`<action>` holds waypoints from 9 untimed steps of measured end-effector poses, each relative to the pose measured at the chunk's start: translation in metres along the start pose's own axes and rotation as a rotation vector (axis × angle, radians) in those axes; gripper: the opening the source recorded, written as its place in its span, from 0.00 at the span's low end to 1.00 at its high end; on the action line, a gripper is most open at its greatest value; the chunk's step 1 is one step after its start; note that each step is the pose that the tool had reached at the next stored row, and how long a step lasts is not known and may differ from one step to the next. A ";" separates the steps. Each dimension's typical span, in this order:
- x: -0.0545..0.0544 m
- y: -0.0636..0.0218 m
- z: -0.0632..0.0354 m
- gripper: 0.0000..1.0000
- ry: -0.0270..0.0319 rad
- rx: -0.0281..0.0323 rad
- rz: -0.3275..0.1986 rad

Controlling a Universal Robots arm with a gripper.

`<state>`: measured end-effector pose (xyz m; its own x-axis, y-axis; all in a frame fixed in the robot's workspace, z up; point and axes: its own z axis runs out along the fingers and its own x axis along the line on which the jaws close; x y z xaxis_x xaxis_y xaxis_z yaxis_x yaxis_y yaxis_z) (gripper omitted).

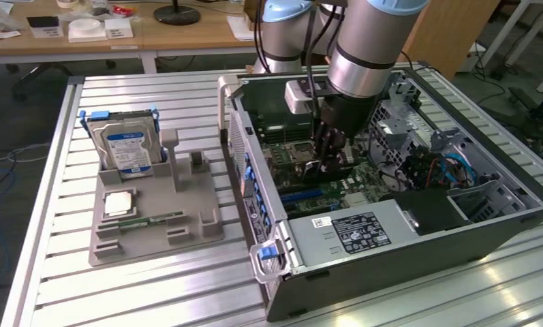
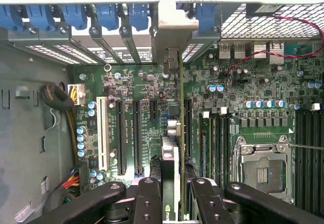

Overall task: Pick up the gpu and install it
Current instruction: 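Insert the gpu into the slot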

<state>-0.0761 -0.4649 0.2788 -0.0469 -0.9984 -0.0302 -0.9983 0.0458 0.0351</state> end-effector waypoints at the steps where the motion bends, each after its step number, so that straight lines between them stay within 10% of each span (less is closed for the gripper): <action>1: 0.000 0.0000 0.0000 0.27 0.0001 0.0000 0.000; 9: 0.000 0.0000 0.0001 0.27 0.0006 -0.0005 -0.016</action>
<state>-0.0761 -0.4650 0.2787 -0.0308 -0.9991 -0.0302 -0.9989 0.0297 0.0351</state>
